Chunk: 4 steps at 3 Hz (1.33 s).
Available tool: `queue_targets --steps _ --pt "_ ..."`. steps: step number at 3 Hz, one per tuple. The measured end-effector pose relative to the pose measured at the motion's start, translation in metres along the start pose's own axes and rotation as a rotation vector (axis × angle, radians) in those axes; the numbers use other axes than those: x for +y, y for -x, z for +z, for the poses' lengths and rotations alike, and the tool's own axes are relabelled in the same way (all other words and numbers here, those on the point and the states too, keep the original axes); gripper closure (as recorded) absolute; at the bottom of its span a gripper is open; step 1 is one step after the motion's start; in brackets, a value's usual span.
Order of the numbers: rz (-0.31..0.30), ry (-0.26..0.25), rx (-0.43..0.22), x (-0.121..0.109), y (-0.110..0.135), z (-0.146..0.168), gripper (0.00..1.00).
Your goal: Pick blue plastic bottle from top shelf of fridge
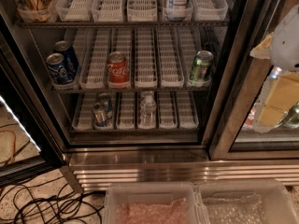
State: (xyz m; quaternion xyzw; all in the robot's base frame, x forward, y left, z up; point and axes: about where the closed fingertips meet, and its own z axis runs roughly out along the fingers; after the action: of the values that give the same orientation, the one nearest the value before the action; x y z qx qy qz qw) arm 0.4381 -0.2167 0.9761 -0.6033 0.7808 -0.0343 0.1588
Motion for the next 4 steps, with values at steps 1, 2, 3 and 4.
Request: queue_targets --steps 1,2,3,4 --pt "0.0 0.0 0.0 0.0 0.0 0.0 0.0" --pt "0.023 -0.024 -0.014 -0.0076 0.003 -0.0036 0.0" --pt "-0.008 -0.003 -0.026 -0.0076 0.009 -0.0039 0.0" --pt "-0.008 -0.003 -0.026 -0.0076 0.009 -0.0039 0.0"
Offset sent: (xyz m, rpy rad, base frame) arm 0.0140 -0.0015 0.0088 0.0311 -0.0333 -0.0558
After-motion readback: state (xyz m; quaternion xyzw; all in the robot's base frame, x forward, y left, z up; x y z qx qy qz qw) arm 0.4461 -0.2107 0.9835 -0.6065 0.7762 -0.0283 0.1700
